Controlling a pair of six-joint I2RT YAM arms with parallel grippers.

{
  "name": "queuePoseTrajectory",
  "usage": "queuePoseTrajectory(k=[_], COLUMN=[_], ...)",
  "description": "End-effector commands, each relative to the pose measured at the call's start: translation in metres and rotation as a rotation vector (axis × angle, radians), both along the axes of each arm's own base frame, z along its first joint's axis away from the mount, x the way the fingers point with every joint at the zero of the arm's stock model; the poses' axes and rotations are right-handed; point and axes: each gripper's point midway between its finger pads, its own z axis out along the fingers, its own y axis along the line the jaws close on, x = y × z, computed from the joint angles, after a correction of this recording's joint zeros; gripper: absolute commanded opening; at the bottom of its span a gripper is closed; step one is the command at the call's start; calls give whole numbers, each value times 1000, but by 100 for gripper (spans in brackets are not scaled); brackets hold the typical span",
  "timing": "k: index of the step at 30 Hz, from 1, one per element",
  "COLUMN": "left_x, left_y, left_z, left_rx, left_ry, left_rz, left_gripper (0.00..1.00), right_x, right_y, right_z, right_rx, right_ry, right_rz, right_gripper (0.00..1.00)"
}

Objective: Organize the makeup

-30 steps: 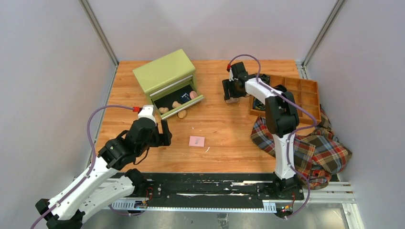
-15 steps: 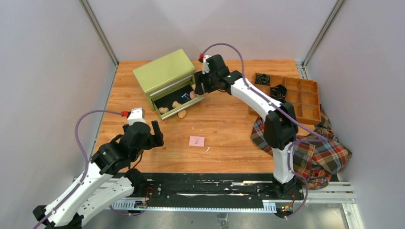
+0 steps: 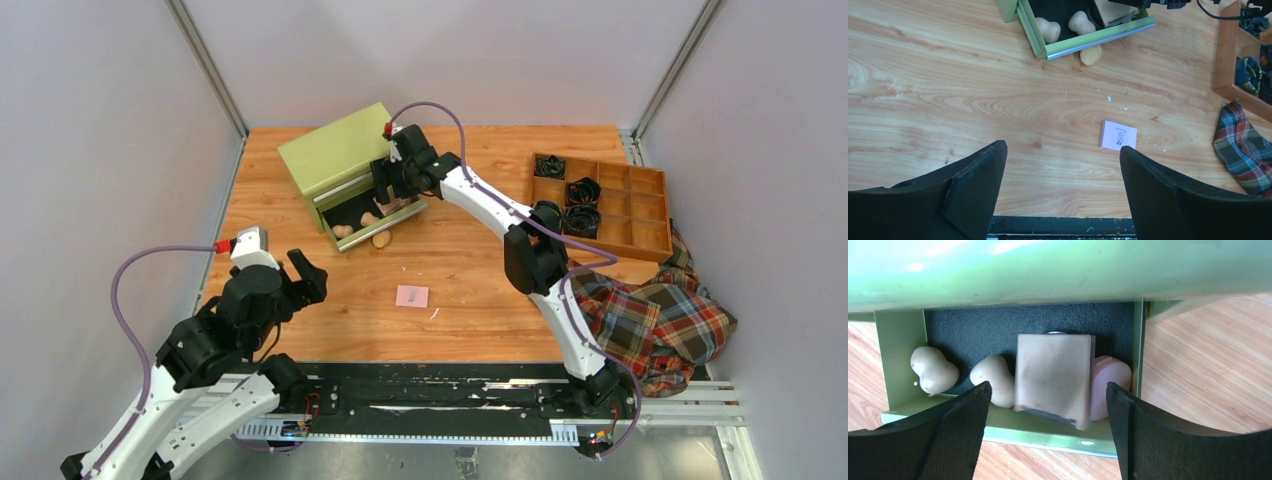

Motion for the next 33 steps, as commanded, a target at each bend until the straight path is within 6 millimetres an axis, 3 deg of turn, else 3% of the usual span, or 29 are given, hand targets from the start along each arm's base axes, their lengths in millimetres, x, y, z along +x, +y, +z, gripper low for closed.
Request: queuePoseTrajectory(k=[1,3,4,7,8,11,13,17,21,24,27,33], left_x=[1,3,4,10,12,25,33,49,63,66,60,73], left_y=[5,0,-3,-13,-17,-32,-47,-85,-119,-155,-201,-226], left_z=[2,-3,-5,-4,-6,-17,-22,-37,-61,-84,-104,-137], left_rx=[-5,26,42,88,111,194,235,326,413,454,504,630], left_ry=[0,26,37,69,87,150,164,184,239,280,286,301], left_rz=[34,9,-5,-53,-69,-116,-153,-260,-324,-411,-668,-911], left_gripper=[88,88,88,88,88,89,89,89,90,90,91,88], right_x=[2,-4,-6,-20,-29,-49,-59,-104,-144,-162,-170,-174], right_y=[8,5,1,-25,-41,-91,-137,-215,-268,-290,-302,-305], right_z=[30,44,41,63,54,64,65,25,12,13,19,29], right_rx=[43,58,52,41,14,14,24,-28,-23,-15,-8,4], right_ry=[-34,-63,-70,-127,-120,-151,-156,-41,13,-7,-33,-17], right_rz=[-4,5,3,-16,-25,-84,-159,-254,-367,-430,-467,-469], right_gripper=[86,87,87,87,87,88,87,86,86,86,87,86])
